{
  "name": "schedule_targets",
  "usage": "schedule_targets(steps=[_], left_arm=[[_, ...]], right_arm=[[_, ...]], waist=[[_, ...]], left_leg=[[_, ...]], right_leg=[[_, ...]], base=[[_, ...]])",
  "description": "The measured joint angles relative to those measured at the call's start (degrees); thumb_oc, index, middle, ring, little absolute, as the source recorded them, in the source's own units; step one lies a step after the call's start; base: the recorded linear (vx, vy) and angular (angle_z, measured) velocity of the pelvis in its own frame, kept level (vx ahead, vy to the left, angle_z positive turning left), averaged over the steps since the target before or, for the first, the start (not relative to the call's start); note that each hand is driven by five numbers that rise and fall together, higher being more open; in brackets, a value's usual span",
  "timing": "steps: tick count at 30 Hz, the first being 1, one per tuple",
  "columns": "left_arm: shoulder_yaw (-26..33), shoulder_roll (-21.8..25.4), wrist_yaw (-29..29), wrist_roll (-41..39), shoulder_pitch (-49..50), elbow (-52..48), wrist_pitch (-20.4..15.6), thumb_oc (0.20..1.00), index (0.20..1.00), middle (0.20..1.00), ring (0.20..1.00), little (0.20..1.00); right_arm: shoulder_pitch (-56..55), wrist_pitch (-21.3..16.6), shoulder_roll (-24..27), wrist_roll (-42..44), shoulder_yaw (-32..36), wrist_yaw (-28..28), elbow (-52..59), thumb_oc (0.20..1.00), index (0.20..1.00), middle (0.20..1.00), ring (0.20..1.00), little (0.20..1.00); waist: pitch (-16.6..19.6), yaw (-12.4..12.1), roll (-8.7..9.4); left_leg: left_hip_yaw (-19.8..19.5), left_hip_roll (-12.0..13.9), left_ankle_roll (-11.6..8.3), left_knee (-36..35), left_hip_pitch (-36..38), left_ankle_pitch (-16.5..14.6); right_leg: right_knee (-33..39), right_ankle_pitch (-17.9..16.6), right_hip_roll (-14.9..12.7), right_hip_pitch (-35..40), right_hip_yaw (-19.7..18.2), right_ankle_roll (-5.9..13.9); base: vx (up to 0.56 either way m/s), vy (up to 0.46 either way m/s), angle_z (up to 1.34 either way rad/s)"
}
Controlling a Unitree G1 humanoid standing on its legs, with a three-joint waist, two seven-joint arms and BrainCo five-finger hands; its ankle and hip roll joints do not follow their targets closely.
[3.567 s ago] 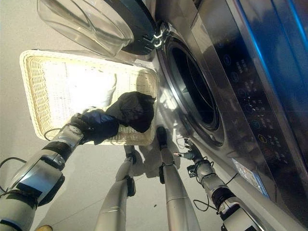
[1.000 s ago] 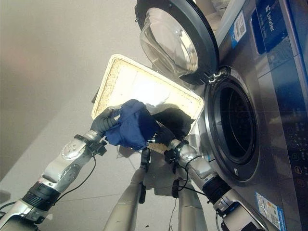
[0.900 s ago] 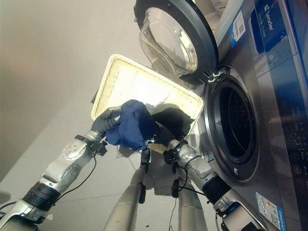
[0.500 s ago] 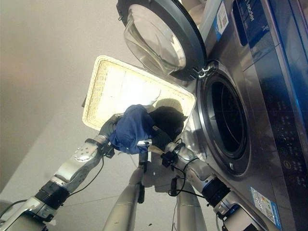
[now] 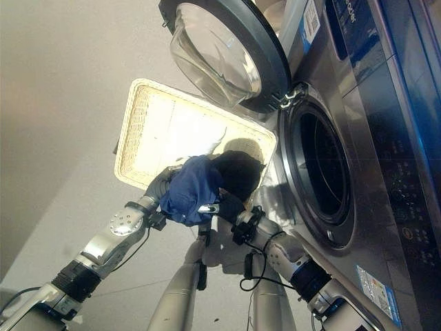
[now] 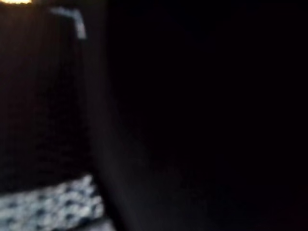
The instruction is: Put the clothes into the washing machine.
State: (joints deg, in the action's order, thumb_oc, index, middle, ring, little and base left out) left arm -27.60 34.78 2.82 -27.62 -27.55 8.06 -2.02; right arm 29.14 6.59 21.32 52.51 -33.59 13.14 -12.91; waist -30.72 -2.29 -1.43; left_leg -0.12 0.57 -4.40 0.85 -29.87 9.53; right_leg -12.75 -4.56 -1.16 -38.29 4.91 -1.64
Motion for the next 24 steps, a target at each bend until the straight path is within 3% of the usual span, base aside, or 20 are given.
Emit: schedule_targets(steps=[10,12,13,14,19,24], left_arm=[[-2.52,-1.15,-0.43,2.18,0.18,-0.27,-1.63,0.200,0.200,0.200,0.200,0.200],[-2.72,-1.22,-0.31,2.16,0.14,-0.19,-1.60,0.432,0.432,0.432,0.432,0.432],[-2.72,-1.22,-0.31,2.16,0.14,-0.19,-1.60,0.432,0.432,0.432,0.432,0.432],[-2.82,-1.27,0.12,2.13,0.14,-0.18,-1.46,1.000,1.000,1.000,1.000,1.000],[-3.32,-3.09,2.80,1.94,0.21,1.05,-0.89,1.000,1.000,1.000,1.000,1.000],[-2.85,-7.03,13.64,-1.02,0.55,6.92,-1.04,1.000,1.000,1.000,1.000,1.000]], right_arm=[[-2.46,1.00,-0.15,4.15,0.12,-1.13,-1.64,0.200,0.200,0.200,0.200,0.200],[-2.53,1.37,-0.45,6.07,0.08,-1.11,-2.35,0.200,0.200,0.200,0.200,0.200],[-2.53,1.37,-0.45,6.07,0.08,-1.11,-2.35,0.200,0.200,0.200,0.200,0.200],[-2.53,1.52,-0.56,7.94,0.09,-1.12,-3.00,0.200,0.200,0.200,0.200,0.200],[-2.84,1.49,-0.94,11.19,-0.06,-1.26,-4.93,0.200,0.200,0.200,0.200,0.200],[-2.95,-1.10,-3.13,15.83,0.04,-1.80,-9.52,0.200,0.200,0.200,0.200,0.200]], waist=[[0.00,0.10,0.01],[0.00,0.18,0.02],[0.00,0.18,0.02],[0.00,0.25,0.02],[0.01,0.24,0.04],[0.02,0.33,0.05]], left_leg=[[0.13,-0.14,0.35,0.00,-0.20,-0.21],[0.13,-0.16,0.39,0.00,-0.24,-0.25],[0.13,-0.16,0.39,0.00,-0.24,-0.25],[0.17,-0.16,0.44,0.00,-0.25,-0.31],[0.20,-0.22,0.51,0.00,-0.24,-0.39],[0.31,-0.26,0.55,0.00,-0.05,-0.49]], right_leg=[[0.27,0.00,0.02,-0.15,-0.61,0.00],[0.42,-0.03,0.05,-0.15,-0.61,0.00],[0.42,-0.03,0.05,-0.15,-0.61,0.00],[0.52,-0.04,0.05,-0.10,-0.63,0.00],[0.74,-0.05,0.03,0.01,-0.71,0.02],[0.97,-0.16,0.07,0.21,-1.07,0.15]], base=[[0.00,0.000,0.00],[0.00,0.000,0.00],[0.00,0.000,0.00],[0.00,0.000,0.00],[0.01,-0.004,0.00],[0.01,-0.016,-0.01]])
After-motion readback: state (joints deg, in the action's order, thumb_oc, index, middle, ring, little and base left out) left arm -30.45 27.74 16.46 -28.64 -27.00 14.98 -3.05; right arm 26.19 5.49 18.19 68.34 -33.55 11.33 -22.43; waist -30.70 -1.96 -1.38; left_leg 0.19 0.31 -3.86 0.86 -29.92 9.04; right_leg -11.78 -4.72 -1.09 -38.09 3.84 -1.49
